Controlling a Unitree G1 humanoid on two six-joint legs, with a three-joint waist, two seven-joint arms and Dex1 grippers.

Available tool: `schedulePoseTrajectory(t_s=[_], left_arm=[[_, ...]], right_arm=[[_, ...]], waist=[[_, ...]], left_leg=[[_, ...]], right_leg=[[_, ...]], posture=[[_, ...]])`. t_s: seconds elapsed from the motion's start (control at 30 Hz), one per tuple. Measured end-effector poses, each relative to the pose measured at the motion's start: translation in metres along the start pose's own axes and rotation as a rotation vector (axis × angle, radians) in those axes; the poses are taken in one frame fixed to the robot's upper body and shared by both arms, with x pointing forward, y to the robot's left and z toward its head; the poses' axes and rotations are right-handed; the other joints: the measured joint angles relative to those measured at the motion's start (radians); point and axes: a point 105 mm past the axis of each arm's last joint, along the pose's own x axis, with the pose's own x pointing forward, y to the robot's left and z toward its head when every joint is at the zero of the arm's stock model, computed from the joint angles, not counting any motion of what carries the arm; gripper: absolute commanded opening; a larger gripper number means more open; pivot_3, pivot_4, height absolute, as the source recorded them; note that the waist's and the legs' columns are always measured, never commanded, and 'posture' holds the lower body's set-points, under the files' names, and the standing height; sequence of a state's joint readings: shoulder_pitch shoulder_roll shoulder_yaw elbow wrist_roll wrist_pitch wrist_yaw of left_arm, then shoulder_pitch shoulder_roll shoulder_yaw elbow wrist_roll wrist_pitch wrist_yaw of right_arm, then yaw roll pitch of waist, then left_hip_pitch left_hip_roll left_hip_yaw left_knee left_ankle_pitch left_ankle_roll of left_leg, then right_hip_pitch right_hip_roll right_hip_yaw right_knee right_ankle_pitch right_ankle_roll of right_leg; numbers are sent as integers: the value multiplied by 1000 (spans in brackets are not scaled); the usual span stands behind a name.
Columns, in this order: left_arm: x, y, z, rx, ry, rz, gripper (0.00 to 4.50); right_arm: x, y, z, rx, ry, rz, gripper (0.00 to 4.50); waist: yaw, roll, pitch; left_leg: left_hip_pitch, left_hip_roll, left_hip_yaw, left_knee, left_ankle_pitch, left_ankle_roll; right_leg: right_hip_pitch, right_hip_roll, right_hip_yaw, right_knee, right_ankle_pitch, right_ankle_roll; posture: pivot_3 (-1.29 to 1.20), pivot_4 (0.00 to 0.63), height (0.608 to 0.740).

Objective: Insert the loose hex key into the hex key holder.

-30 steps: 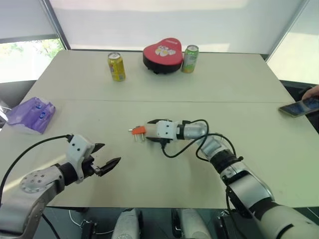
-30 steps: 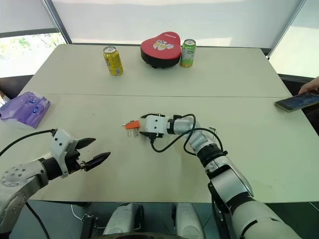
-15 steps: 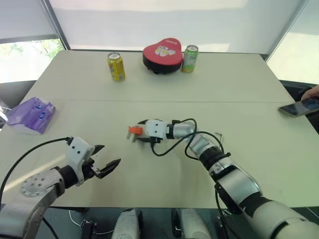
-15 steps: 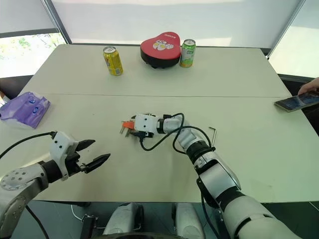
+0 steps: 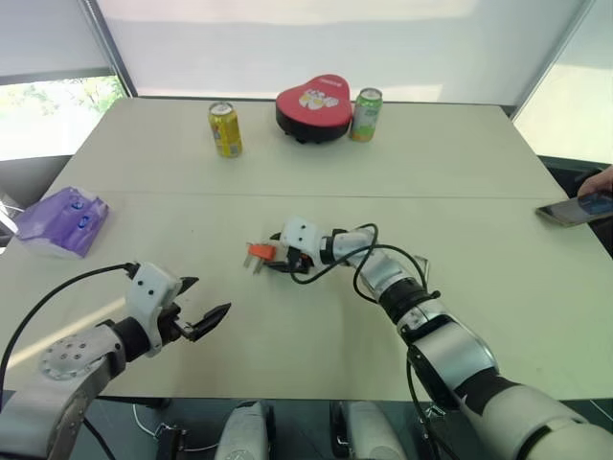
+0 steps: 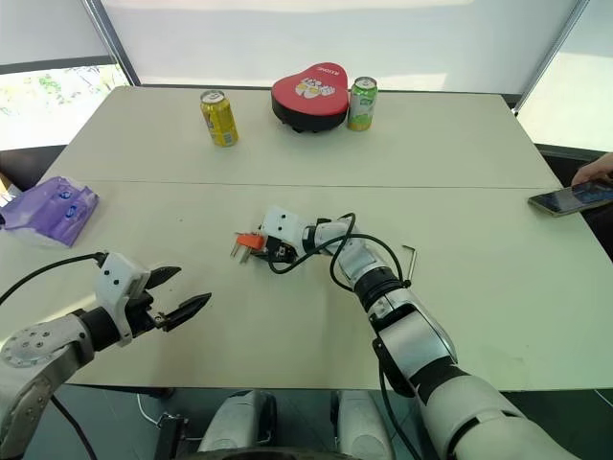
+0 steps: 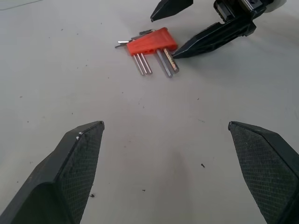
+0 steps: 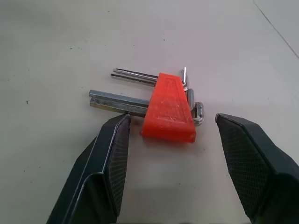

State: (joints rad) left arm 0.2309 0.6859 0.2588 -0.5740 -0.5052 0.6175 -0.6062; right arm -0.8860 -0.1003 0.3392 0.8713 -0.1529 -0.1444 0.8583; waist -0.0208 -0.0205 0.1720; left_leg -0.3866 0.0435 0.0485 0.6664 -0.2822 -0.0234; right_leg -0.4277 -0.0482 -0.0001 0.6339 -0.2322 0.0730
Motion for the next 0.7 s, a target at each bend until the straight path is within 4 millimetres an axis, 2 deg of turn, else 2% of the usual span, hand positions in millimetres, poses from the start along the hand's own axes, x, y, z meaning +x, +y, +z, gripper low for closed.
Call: schedulePoseTrajectory(t_s=[0.13, 0.23, 0.3, 0.33, 0.57, 0.7], left_arm=[[0, 0, 0, 2, 1, 2, 4446], [0, 0, 0, 4, 0, 2, 4500], [0, 0, 1, 6, -3, 2, 4500], [0, 0, 2, 7, -4, 2, 4500], [0, -2, 7, -21, -37, -8, 4500], [-4, 9, 28, -39, -107, 6, 4500]], right_arm=[[0, 0, -1, 15, 10, -1, 3006], [0, 2, -1, 18, 9, -3, 2217], [1, 4, -1, 13, 9, 6, 1267], [1, 4, -1, 12, 9, 7, 994], [0, 5, 0, 16, 10, -8, 1001], [-15, 0, -4, -75, 1, -84, 1001]], waist=[[0, 1, -2], [0, 1, -2], [0, 1, -3], [0, 1, -3], [2, 1, -3], [14, 1, -3]], left_leg=[[0, 0, 0, 0, 0, 0], [0, 0, 0, 0, 0, 0], [0, 0, 0, 0, 0, 0], [0, 0, 0, 0, 0, 0], [0, 0, 0, 0, 0, 0], [-2, -1, -1, 0, 0, 0]], right_leg=[[0, 0, 0, 0, 0, 0], [0, 0, 0, 0, 0, 0], [0, 0, 0, 0, 0, 0], [0, 0, 0, 0, 0, 0], [0, 0, 0, 0, 0, 0], [0, -1, 0, -1, 0, -1]], posture=[[0, 150, 740], [0, 150, 740], [0, 150, 740], [0, 150, 740], [0, 150, 740], [0, 150, 740]])
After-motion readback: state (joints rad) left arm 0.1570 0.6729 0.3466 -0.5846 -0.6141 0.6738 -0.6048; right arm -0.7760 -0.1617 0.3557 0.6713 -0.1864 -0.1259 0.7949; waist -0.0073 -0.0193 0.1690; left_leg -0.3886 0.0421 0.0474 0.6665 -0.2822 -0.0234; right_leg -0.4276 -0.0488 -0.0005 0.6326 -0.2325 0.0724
